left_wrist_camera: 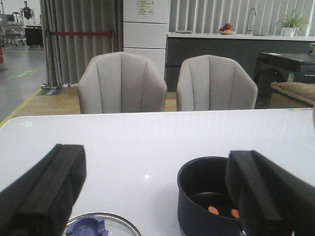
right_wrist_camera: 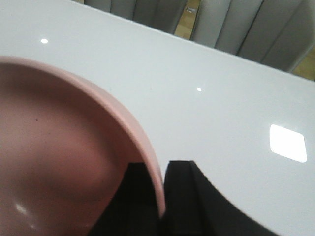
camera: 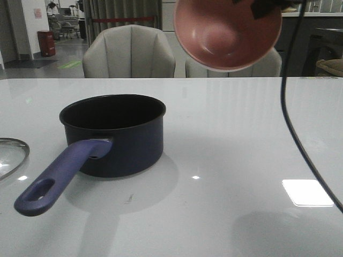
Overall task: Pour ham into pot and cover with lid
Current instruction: 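Carry the empty bowl back and set it down, release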
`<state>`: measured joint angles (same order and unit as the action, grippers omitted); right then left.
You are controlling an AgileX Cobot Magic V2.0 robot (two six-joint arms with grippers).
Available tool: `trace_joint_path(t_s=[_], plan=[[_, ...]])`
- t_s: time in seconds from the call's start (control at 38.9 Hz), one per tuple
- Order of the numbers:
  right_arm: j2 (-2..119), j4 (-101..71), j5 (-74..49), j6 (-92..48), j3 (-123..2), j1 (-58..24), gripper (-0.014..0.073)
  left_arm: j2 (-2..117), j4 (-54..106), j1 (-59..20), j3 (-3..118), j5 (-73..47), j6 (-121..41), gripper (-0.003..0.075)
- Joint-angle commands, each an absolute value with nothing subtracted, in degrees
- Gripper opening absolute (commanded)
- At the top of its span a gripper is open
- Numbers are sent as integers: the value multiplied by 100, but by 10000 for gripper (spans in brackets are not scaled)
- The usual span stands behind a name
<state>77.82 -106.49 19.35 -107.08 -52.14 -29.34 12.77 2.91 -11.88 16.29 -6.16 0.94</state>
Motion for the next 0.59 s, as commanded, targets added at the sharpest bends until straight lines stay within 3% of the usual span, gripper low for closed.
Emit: trace_joint_path(t_s=[0.0, 0.36, 0.56], plan=[[7561, -10573, 1420, -10556, -5216, -2577, 129, 1323, 315, -1238, 1776, -148, 100, 617], [7571, -10573, 179, -9544, -4484, -1302, 129, 1323, 315, -1238, 1776, -148, 100, 617], [7709, -10573, 0, -9283, -4105, -1111, 129, 1323, 315, -1238, 1776, -148, 100, 617]])
